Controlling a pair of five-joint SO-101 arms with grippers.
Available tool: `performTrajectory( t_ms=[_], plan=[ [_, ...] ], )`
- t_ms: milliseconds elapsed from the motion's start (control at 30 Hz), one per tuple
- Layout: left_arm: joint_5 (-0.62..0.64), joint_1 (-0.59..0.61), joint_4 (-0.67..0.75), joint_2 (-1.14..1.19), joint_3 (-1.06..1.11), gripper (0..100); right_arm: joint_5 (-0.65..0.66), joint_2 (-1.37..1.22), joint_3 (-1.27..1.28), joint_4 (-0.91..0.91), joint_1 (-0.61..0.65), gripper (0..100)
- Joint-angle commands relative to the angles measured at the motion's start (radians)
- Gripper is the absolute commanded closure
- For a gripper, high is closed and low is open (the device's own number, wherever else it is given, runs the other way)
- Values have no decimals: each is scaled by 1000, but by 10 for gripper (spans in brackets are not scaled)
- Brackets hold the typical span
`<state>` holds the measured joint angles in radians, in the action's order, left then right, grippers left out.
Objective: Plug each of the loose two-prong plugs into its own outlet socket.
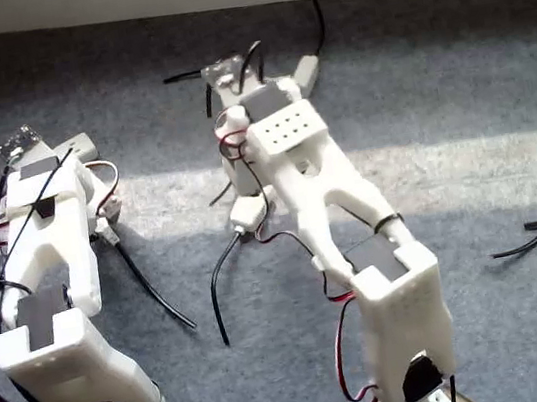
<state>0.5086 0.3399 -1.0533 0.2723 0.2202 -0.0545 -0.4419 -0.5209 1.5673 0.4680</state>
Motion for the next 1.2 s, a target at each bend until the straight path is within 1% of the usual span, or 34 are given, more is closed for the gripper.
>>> performTrajectory(
  t_ms=[0,67,100,133,200,267,400,433,500,567,667,733,800,867,900,1000,1067,1167],
  plan=[
    [-9,-48,3,-82,-127,995,-9,111,-176,82,-77,767],
    [-14,-87,-54,-119,-189,995,-9,127,-262,127,-134,767],
    [-35,-117,-77,-142,-223,995,-9,128,-298,142,-173,767],
    [-97,-163,-94,-170,-259,995,-9,128,-332,153,-214,767],
    [-281,-259,-127,-228,-321,995,-9,128,-378,156,-298,767],
    [-436,-338,-150,-292,-363,995,-9,128,-412,156,-387,767],
    [-647,-432,-152,-390,-383,995,-12,128,-461,150,-522,767],
    [-704,-452,-153,-403,-383,995,-40,128,-463,150,-538,767],
    [-818,-483,-158,-407,-366,995,-141,124,-456,143,-542,767],
    [-887,-498,-157,-417,-321,995,-218,111,-433,119,-544,767],
    [-847,-506,-152,-417,-260,995,-267,87,-426,117,-544,767],
    [-779,-524,-150,-418,-216,995,-273,76,-426,113,-542,767],
    [-694,-564,-104,-421,-166,995,-278,79,-426,96,-542,767],
    [-606,-642,-21,-447,-88,995,-298,88,-427,94,-541,767],
    [-586,-684,28,-470,-42,995,-328,91,-427,94,-544,767],
    [-580,-791,199,-573,128,995,-359,96,-427,96,-561,767],
    [-537,-823,327,-667,252,995,-359,97,-427,94,-568,767],
    [-433,-811,459,-820,415,995,-356,97,-427,94,-568,767]
  ],
)
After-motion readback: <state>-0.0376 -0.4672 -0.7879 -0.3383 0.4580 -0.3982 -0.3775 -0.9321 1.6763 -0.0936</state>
